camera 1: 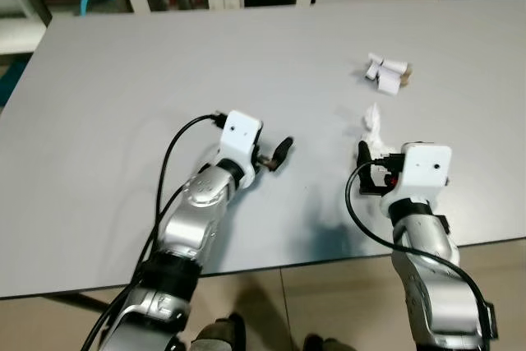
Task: Picking trash to rubbish bin
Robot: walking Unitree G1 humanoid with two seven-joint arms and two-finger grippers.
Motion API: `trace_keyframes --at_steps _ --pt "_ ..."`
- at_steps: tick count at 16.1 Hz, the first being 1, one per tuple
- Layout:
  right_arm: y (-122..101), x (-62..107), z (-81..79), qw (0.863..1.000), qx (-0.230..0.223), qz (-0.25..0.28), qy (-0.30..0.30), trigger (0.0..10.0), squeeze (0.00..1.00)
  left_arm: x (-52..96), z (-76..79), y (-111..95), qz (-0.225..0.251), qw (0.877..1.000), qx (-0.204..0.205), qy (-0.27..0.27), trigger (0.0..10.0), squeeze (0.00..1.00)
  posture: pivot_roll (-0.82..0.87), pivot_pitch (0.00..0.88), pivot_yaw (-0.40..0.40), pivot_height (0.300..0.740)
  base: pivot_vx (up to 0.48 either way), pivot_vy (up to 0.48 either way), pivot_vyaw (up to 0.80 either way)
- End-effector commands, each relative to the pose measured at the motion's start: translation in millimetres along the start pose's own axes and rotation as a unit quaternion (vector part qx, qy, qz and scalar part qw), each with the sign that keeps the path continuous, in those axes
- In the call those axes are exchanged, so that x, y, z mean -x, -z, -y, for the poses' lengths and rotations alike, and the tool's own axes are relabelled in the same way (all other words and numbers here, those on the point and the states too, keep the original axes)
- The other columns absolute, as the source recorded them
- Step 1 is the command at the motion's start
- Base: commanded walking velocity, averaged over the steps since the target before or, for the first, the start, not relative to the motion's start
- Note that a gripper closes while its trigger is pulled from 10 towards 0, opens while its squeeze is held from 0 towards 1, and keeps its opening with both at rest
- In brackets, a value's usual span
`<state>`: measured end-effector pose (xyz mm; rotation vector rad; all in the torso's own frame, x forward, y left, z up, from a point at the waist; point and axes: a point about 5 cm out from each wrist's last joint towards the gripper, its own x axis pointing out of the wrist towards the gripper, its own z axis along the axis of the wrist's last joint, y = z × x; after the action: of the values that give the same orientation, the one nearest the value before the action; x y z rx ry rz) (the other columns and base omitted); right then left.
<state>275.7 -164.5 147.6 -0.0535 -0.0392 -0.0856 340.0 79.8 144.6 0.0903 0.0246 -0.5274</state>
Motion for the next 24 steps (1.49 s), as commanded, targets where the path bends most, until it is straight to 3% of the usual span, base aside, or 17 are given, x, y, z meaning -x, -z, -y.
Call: trace_keyframes --at_steps 1,9,20,21,22,24 --pt "4 -2.0 5.1 1.0 -0.008 -0.007 0.004 10.0 0.0 3.1 1.8 0 -0.007 1.0 -0.007 0.008 10.0 0.0 0.21 0.237 0.029 0.74 0.0 0.0 0.0" --pt "18 -42.4 27.0 1.0 0.01 -0.023 -0.005 10.0 0.0 43.9 -17.2 2 -0.035 0.999 -0.024 -0.01 10.0 0.0 0.37 0.32 0.038 0.74 0.0 0.0 0.0" --pt "33 -70.4 27.5 0.999 0.008 -0.02 -0.039 10.0 0.0 59.2 -15.2 -1 -0.05 0.998 -0.023 -0.018 10.0 0.0 0.41 0.336 0.03 0.74 0.0 0.0 0.0" --pt "37 -71.7 28.7 0.999 0.003 -0.023 -0.039 6.2 0.0 59.6 -14.0 -1 -0.051 0.998 -0.022 -0.016 10.0 0.0 0.41 0.336 0.03 0.74 0.0 0.0 0.0" --pt "39 -71.4 28.0 0.999 -0.003 -0.022 -0.04 0.0 0.0 59.9 -13.7 -1 -0.052 0.998 -0.022 -0.015 10.0 0.0 0.41 0.336 0.03 0.74 0.0 0.0 0.0" --pt "44 -69.7 25.8 0.999 -0.006 -0.025 -0.041 0.0 0.0 60.1 -13.3 -1 -0.053 0.998 -0.021 -0.014 10.0 0.0 0.42 0.335 0.031 0.74 0.0 0.0 0.0"
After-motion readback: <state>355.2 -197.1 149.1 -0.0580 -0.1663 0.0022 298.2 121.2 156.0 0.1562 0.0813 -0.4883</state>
